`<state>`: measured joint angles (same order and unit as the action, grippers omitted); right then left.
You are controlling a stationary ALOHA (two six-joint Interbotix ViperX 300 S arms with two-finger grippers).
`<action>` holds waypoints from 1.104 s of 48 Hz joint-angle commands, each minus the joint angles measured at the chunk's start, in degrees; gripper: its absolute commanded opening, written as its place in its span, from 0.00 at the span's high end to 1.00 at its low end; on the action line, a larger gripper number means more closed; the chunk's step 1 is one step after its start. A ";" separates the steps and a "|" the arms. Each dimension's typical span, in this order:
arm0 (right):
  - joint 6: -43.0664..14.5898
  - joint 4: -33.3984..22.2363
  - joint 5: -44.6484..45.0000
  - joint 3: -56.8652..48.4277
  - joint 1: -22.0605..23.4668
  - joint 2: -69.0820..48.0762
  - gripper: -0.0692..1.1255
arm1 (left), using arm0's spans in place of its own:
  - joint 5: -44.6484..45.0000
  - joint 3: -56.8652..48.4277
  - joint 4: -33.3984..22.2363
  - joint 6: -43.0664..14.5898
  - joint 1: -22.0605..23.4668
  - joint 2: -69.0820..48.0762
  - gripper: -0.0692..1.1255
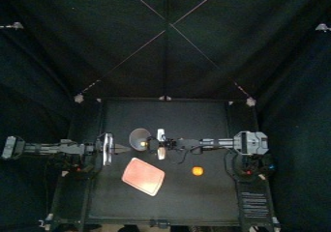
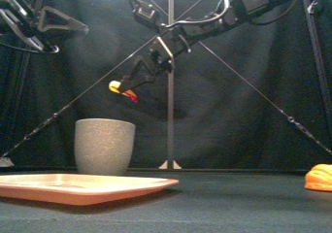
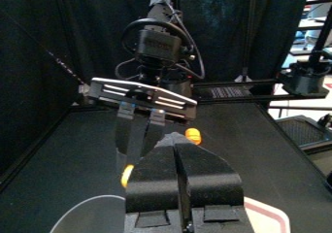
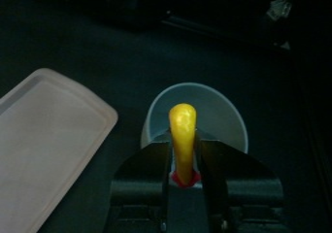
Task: Pick the shrimp then place it in the grey bowl
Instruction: Drop shrimp in the grey bowl and return to neutral
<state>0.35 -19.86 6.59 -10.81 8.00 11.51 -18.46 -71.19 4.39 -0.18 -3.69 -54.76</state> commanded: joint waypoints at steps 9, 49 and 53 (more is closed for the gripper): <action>-0.26 0.70 -2.29 5.10 3.16 2.20 0.31 | -0.70 0.79 0.00 0.09 -0.09 0.09 0.88; -0.26 3.60 -6.94 2.81 2.99 0.79 0.24 | -0.70 0.79 -0.35 0.18 -0.09 0.09 0.88; -0.26 4.31 -7.82 0.53 2.81 -0.44 0.24 | -0.70 0.53 -0.35 0.26 -0.09 0.09 0.88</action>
<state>0.18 -16.17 -0.09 -9.40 10.81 14.94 -18.63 -71.28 4.04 0.00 -3.69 -54.76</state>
